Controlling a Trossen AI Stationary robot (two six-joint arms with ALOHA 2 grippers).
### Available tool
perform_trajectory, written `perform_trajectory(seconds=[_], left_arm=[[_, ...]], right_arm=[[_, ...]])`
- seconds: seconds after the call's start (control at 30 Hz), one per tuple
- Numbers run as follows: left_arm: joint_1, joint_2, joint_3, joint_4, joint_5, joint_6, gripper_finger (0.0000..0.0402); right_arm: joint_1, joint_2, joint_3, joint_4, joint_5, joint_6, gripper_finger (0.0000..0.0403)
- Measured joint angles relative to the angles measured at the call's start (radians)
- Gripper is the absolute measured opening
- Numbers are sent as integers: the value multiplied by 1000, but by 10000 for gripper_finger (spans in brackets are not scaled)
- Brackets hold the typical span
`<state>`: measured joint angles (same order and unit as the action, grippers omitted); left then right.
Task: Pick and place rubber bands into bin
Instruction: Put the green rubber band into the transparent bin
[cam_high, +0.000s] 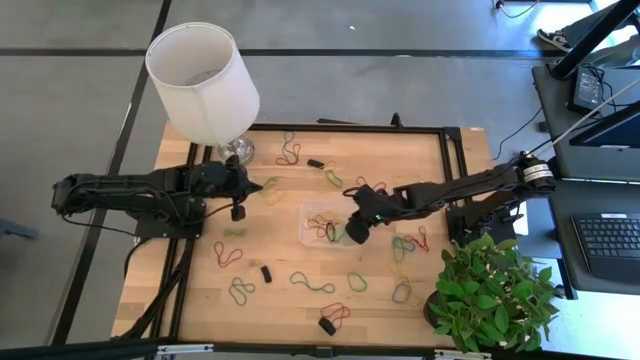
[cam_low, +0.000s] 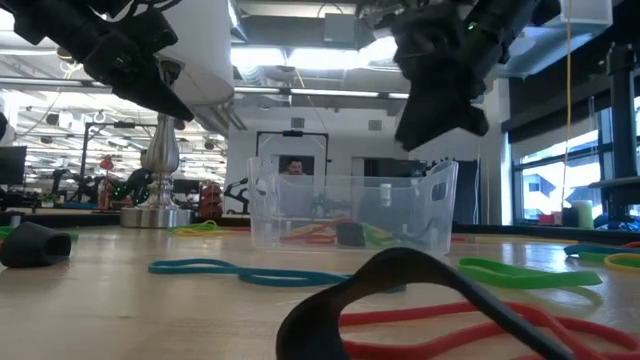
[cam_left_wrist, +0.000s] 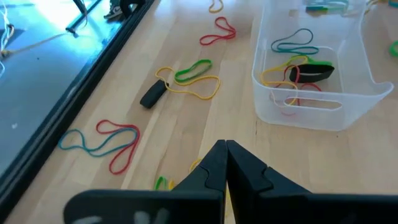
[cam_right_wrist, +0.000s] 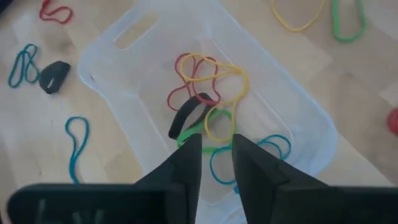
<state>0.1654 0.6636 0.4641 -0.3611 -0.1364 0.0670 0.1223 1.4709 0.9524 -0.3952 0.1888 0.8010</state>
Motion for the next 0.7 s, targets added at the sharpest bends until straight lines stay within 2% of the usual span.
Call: perform_trajectory(seconds=[0.13,0.27,0.43,0.53,0.7], left_arm=[[0,0,0,1,0,-32,2],[0,16,16,-4,0,-64,2],[0,110,83,-8,0,-81,2],[0,198,125,-8,-3,-82,2],[0,345,191,-78,-3,-115,3]], right_arm=[[-3,-69,0,-51,1,-37,77],[-3,-150,0,-185,7,-78,59],[-2,-251,-58,-388,47,-65,36],[-2,-324,-140,-383,47,-36,23],[2,-447,-308,-257,45,43,5]])
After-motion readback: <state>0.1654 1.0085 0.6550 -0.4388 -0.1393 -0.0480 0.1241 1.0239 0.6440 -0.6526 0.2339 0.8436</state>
